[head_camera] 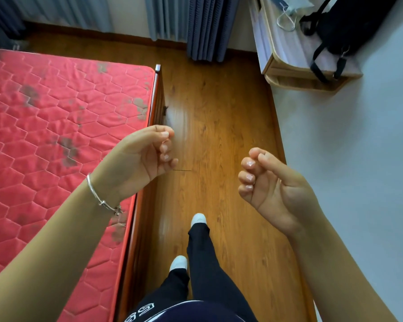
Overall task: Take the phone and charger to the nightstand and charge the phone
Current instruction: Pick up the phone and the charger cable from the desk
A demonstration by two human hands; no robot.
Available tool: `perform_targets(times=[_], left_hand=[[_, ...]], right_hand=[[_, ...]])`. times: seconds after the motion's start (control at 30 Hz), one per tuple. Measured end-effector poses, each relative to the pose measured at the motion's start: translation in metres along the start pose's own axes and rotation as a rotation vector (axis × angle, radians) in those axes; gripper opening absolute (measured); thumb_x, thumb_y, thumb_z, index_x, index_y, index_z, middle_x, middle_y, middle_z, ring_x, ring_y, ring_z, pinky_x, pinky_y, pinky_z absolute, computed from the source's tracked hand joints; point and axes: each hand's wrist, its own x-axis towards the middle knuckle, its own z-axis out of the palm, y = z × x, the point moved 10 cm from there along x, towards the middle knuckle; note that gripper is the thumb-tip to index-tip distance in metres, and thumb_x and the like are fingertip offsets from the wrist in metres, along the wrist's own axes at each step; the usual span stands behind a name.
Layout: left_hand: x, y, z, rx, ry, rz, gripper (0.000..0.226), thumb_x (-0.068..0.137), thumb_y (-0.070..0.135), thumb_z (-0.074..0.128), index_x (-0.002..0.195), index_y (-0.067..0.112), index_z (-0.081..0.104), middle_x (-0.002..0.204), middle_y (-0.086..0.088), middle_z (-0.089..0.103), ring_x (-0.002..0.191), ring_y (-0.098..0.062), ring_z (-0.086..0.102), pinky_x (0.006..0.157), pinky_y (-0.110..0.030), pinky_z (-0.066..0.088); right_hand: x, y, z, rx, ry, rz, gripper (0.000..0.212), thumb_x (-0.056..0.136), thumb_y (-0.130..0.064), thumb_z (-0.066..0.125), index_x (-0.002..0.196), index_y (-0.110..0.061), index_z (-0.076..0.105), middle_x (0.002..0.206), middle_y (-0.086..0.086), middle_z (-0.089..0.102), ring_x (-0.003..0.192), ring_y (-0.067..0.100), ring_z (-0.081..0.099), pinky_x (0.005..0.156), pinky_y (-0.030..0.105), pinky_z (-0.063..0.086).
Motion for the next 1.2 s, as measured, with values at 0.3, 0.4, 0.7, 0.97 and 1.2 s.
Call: perform_targets(times=[0.3,0.4,0.7,0.97,1.2], left_hand=[[0.107,0.085,0.02,0.041,0.035,0.127,0.02,0.09,0.013,0.04,0.076,0.018,0.053,0.055,0.01,0.043,0.053,-0.005,0.04,0.066,-0.02,0.046],[0.141,0.111,0.03,0.035,0.027,0.166,0.023,0.091,0.013,0.039,0.076,0.02,0.055,0.057,0.01,0.042,0.054,-0.005,0.041,0.068,-0.021,0.046],[0.221,0.121,0.031,0.06,0.039,0.154,0.02,0.091,0.013,0.04,0.079,0.018,0.054,0.058,0.009,0.044,0.054,-0.005,0.042,0.067,-0.021,0.046],[0.297,0.147,0.014,0.11,0.032,0.139,0.009,0.081,0.015,0.049,0.078,0.018,0.056,0.058,0.008,0.046,0.053,-0.006,0.043,0.067,-0.022,0.048],[0.368,0.189,0.002,0.07,-0.021,0.137,0.008,0.082,0.014,0.05,0.079,0.016,0.058,0.057,0.007,0.047,0.052,-0.007,0.045,0.064,-0.023,0.051]], right_hand=[[0.095,-0.095,-0.012,-0.021,-0.011,-0.126,0.024,0.095,-0.026,0.038,0.079,-0.019,0.055,0.07,-0.004,0.056,0.061,0.007,0.053,0.057,0.018,0.046],[0.125,-0.129,-0.011,-0.049,-0.046,-0.168,0.024,0.097,-0.023,0.036,0.081,-0.018,0.053,0.069,-0.005,0.056,0.061,0.007,0.052,0.058,0.019,0.046],[0.199,-0.166,-0.021,-0.086,-0.079,-0.135,0.022,0.096,-0.021,0.037,0.083,-0.018,0.054,0.069,-0.005,0.057,0.062,0.007,0.052,0.057,0.019,0.045],[0.279,-0.196,-0.028,-0.083,-0.059,-0.138,0.018,0.095,-0.021,0.039,0.087,-0.018,0.055,0.07,-0.006,0.057,0.062,0.007,0.053,0.058,0.02,0.045],[0.352,-0.244,-0.016,-0.061,-0.042,-0.169,0.014,0.091,-0.021,0.045,0.088,-0.018,0.058,0.071,-0.005,0.058,0.061,0.008,0.054,0.057,0.02,0.046]])
